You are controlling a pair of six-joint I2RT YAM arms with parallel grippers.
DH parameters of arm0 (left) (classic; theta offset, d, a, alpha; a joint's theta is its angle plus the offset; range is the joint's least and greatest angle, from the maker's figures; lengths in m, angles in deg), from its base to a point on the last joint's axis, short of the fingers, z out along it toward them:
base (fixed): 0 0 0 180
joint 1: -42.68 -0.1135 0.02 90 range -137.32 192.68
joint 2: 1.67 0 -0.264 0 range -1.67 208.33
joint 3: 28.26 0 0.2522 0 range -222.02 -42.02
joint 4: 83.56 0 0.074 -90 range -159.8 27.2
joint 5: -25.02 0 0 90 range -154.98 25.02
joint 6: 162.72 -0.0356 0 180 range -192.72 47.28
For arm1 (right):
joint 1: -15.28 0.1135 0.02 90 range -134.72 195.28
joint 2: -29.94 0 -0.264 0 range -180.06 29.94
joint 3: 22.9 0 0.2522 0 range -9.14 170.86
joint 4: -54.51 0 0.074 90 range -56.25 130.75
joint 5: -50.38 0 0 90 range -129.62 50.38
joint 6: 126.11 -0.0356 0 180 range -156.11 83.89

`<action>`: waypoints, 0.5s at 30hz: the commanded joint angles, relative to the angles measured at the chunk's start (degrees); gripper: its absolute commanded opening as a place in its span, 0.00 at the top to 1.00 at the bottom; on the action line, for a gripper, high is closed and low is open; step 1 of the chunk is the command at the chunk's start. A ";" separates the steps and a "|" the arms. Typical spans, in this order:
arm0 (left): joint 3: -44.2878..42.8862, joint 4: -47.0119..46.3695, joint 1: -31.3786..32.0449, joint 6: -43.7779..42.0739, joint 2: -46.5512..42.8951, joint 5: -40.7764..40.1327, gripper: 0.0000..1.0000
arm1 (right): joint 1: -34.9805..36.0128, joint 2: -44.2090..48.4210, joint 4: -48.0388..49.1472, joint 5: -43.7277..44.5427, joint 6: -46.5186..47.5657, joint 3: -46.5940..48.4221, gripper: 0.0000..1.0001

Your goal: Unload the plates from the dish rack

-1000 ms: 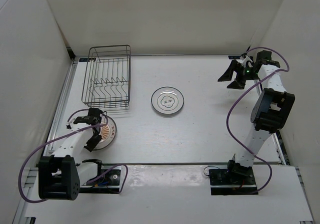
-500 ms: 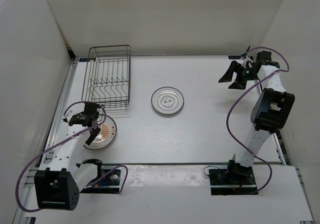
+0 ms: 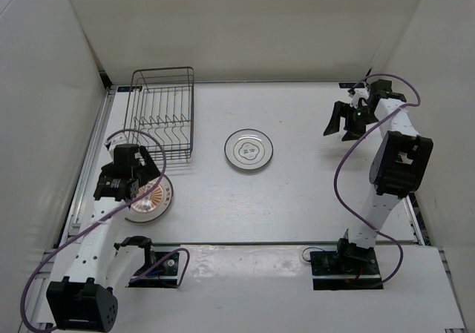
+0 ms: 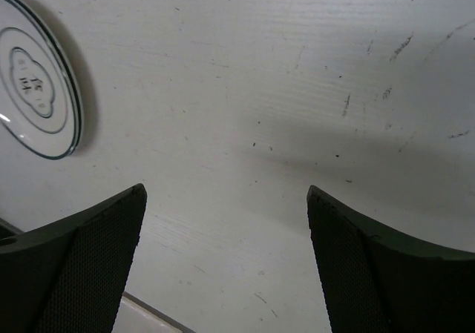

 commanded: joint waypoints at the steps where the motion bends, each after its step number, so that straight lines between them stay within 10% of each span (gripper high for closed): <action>1: -3.04 -7.48 0.21 -14.19 -1.59 8.71 0.01 | 2.18 2.38 -3.29 9.04 1.15 1.40 0.10; 15: -1.46 -15.84 0.21 -26.69 -1.51 15.07 0.01 | 2.98 2.29 -7.61 17.58 -1.49 6.41 0.10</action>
